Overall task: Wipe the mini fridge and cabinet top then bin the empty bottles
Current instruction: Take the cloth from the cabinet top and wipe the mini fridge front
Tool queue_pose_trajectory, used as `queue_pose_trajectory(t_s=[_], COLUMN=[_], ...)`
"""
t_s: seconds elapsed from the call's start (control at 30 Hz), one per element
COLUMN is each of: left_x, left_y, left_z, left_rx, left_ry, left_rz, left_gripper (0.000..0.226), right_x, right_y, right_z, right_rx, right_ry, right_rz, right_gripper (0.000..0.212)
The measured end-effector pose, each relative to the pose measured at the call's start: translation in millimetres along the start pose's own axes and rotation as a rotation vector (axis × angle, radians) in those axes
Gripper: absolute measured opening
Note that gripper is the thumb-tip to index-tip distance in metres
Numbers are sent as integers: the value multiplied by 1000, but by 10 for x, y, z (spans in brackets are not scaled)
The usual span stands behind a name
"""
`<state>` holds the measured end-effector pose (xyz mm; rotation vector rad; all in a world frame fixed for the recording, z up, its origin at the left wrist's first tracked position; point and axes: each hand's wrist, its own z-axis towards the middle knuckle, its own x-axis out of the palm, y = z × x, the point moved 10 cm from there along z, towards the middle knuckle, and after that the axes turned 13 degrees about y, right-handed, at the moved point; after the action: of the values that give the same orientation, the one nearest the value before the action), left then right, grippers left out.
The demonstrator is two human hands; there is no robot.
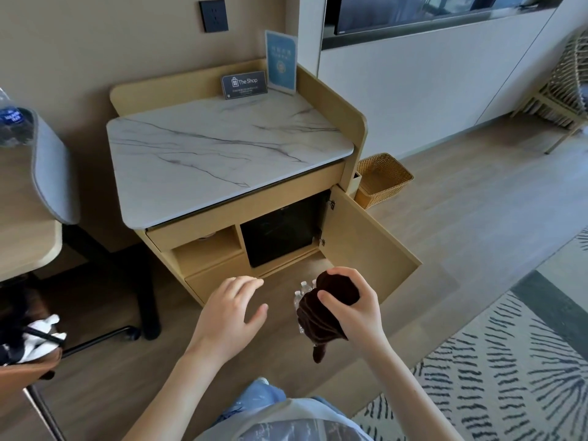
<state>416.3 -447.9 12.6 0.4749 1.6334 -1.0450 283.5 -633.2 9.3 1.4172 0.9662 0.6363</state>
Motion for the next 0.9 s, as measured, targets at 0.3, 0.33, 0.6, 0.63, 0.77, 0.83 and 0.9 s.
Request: queue_pose_trajectory(t_s=[0.3, 0.33, 0.6, 0.63, 0.77, 0.83, 0.9], left_x=[79, 95, 168, 175, 189, 206, 229], left_y=[-27, -17, 250, 302, 515, 617, 700], left_z=[22, 25, 318, 392, 774, 998, 1223], left_rx=[-24, -31, -100, -106, -120, -118, -108], left_ry=[22, 25, 44, 42, 45, 52, 67], left_rz=[-24, -24, -64, -71, -95, -100, -100], left_gripper=[49, 49, 50, 50, 51, 51, 51], right_x=[-30, -27, 76, 97, 157, 172, 183], right_y=[-59, -82, -241, -256, -318, -334, -355], right_z=[60, 84, 552, 653, 1094, 1327, 1565], right_rx=[7, 15, 77, 82, 110, 112, 116], right_ry=[10, 12, 64, 72, 82, 90, 105], right_rz=[2, 6, 18, 13, -3, -31, -67], right_gripper=[34, 34, 34, 34, 34, 35, 35])
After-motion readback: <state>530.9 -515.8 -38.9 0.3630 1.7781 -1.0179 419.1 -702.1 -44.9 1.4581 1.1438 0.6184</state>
